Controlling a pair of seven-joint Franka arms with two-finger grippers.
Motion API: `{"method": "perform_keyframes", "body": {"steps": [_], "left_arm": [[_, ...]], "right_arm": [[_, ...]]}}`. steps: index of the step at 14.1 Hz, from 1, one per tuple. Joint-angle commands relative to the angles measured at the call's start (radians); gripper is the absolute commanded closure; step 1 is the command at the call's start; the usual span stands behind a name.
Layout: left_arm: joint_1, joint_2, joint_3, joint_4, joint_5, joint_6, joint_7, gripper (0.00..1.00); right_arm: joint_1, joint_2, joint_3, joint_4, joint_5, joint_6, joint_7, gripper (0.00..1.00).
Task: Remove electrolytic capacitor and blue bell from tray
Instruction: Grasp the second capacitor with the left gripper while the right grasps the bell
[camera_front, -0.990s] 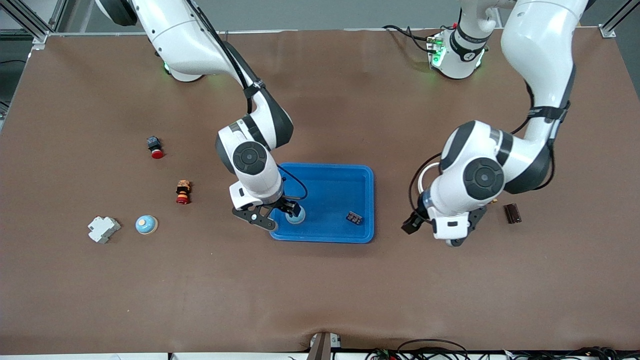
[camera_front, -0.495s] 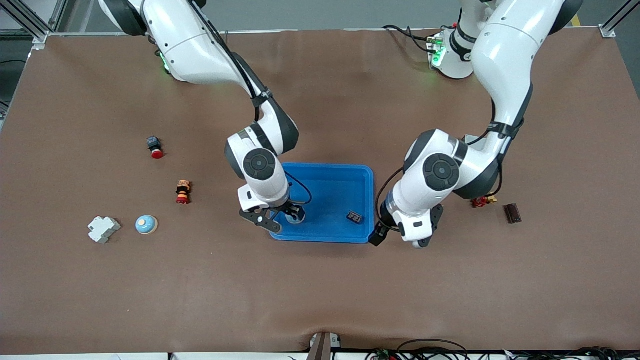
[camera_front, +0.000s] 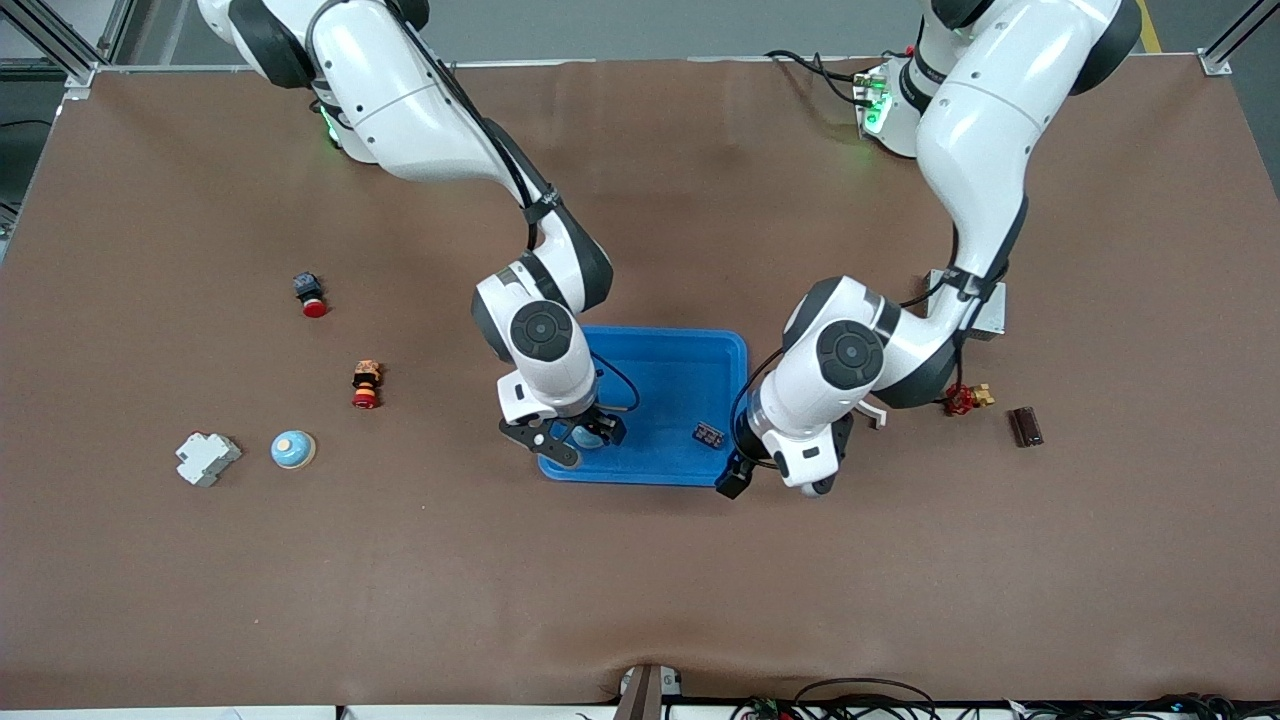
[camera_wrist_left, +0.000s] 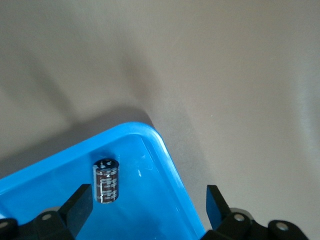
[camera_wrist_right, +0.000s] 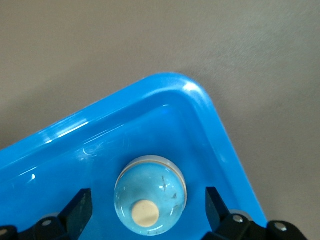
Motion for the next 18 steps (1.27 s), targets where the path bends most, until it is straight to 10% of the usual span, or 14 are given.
{"method": "perform_keyframes", "body": {"steps": [1,14,16,18], "left_arm": [[-0.042,0.047,0.017,0.029,-0.008,0.036,-0.017,0.0],[-0.088,0.081,0.055,0.004,-0.002,0.022,-0.017,0.0],[-0.096,0.087,0.058,0.001,-0.002,0.022,-0.018,0.0],[-0.096,0.093,0.058,0.001,-0.002,0.021,-0.018,0.0]], "right_arm": [[0.011,0.025,-0.009,0.04,-0.013,-0.004,0.031,0.0],[0.022,0.03,-0.009,0.04,-0.014,-0.004,0.052,0.0],[0.021,0.03,-0.009,0.04,-0.011,-0.006,0.052,0.21],[0.022,0.028,-0.009,0.04,-0.007,-0.006,0.054,0.68]]}}
